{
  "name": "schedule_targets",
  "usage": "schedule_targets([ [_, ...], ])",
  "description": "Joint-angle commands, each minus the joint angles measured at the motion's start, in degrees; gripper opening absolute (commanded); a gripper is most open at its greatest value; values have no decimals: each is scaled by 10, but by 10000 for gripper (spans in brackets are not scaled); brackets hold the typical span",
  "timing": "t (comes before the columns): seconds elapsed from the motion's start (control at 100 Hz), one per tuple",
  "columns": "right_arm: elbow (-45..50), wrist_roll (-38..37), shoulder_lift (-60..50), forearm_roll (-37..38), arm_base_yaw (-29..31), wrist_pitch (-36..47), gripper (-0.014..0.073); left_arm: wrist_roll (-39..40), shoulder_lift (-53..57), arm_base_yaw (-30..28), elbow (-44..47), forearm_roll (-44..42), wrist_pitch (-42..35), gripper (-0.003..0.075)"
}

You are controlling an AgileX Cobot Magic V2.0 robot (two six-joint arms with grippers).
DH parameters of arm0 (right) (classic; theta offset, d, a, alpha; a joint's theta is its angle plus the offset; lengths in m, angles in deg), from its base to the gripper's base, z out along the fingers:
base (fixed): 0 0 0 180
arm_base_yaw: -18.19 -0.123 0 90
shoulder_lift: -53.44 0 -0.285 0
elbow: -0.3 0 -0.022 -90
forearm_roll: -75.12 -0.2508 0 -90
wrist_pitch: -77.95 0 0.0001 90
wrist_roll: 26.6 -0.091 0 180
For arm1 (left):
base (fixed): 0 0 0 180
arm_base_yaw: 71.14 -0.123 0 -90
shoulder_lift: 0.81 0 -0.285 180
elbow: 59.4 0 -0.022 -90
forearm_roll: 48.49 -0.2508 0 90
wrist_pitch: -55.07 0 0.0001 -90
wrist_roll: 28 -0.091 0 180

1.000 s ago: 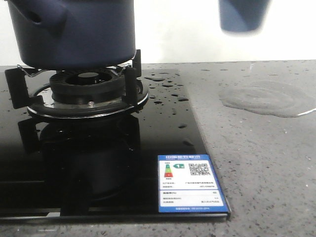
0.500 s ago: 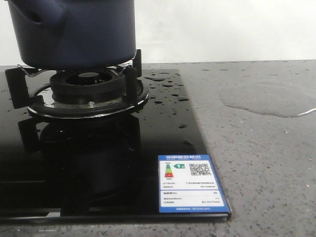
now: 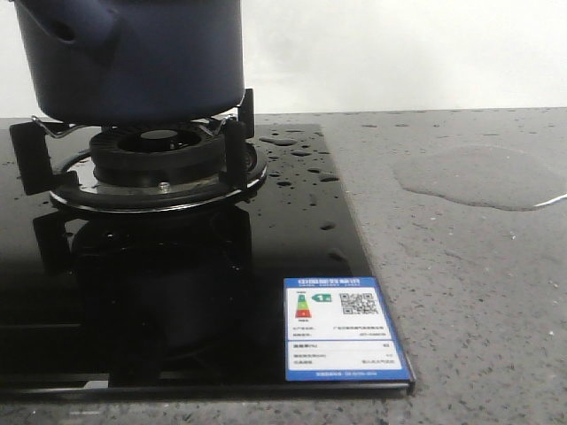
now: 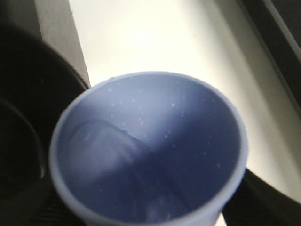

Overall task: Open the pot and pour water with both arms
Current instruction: 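Tilt the blue cup over the open saucepan with the right gripper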

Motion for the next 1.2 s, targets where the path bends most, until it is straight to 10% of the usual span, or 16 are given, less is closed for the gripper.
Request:
schedule_targets([
  [0.0,-27,4,-25,69,1,42,255,5,14,1,-20,55,-12,312],
  [1.19,-87,4,-3,415,15,28,255,5,14,1,-20,53,-12,312],
])
